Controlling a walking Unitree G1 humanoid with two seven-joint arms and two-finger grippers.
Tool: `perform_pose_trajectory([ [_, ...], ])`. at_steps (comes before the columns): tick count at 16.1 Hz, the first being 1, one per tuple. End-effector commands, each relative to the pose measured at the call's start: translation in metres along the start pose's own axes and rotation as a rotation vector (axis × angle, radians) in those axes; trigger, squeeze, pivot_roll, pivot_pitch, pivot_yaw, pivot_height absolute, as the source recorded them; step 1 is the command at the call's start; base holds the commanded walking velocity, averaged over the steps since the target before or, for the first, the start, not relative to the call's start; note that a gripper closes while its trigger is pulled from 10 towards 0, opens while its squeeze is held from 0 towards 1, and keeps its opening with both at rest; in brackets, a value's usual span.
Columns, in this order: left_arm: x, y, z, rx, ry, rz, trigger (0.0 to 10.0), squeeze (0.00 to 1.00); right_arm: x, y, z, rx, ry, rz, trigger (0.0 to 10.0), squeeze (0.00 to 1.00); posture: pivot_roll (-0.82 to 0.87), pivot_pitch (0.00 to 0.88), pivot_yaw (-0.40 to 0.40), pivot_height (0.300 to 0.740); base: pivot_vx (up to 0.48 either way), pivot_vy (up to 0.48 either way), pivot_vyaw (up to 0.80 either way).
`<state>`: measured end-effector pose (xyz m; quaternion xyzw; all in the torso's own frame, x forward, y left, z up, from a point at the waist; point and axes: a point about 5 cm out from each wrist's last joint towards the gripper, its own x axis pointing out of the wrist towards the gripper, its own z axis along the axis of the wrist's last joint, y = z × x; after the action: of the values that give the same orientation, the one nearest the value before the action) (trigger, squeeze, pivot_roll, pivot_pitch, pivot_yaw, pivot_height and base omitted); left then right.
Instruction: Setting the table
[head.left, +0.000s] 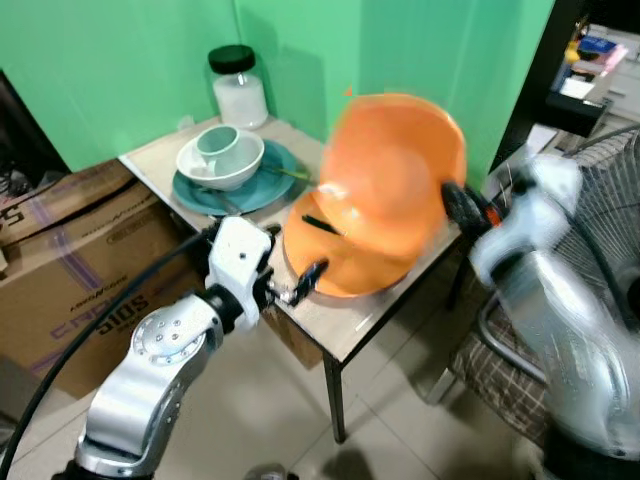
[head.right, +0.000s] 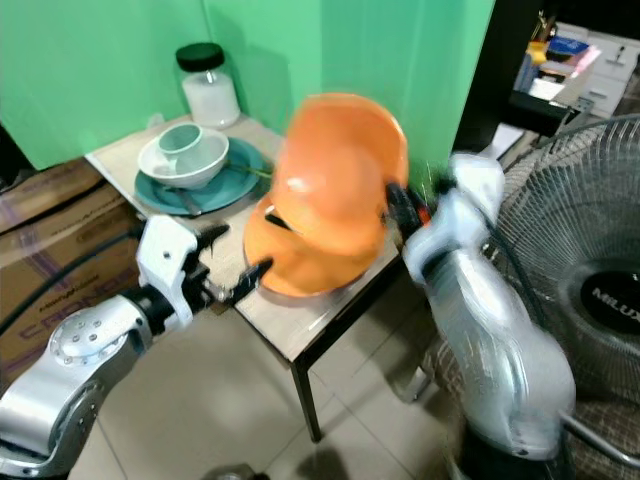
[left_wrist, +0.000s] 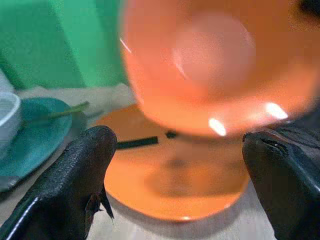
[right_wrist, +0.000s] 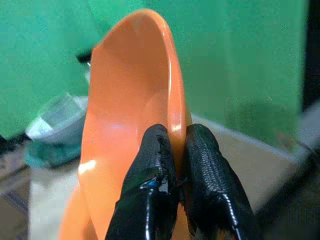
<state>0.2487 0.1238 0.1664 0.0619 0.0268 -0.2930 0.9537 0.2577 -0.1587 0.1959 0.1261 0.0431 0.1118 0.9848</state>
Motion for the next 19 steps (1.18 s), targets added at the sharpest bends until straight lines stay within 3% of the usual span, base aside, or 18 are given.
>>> perform_pose_trajectory([
  [1, -0.001, 0.002, 0.003, 0.008, -0.021, 0.041, 10.0, 0.00, -0.008, 0.011, 0.013, -0.045, -0.105, 0.052, 10.0, 0.00, 0.10, 0.000, 0.102, 0.740, 0.000, 0.000, 0.00],
  [5, 0.002, 0.000, 0.003, 0.018, -0.029, 0.057, 10.0, 0.00, -0.015, 0.011, 0.013, -0.026, -0.163, 0.020, 10.0, 0.00, 0.11, 0.000, 0.099, 0.740, 0.000, 0.000, 0.00],
  [6, 0.002, 0.002, 0.004, 0.015, -0.043, 0.073, 10.0, 0.00, -0.016, 0.009, 0.013, -0.063, -0.178, 0.001, 10.0, 0.00, 0.11, 0.000, 0.098, 0.740, 0.000, 0.000, 0.00],
  [14, -0.003, 0.012, 0.003, 0.040, -0.034, 0.146, 10.0, 0.00, -0.009, 0.022, 0.010, -0.031, -0.191, 0.068, 10.0, 0.00, 0.13, 0.000, 0.080, 0.740, 0.000, 0.000, -0.80],
  [19, -0.002, 0.013, 0.004, 0.042, -0.039, 0.155, 10.0, 0.00, -0.008, 0.020, 0.016, 0.014, -0.224, 0.061, 10.0, 0.00, 0.12, 0.000, 0.081, 0.740, 0.000, 0.000, 0.00],
])
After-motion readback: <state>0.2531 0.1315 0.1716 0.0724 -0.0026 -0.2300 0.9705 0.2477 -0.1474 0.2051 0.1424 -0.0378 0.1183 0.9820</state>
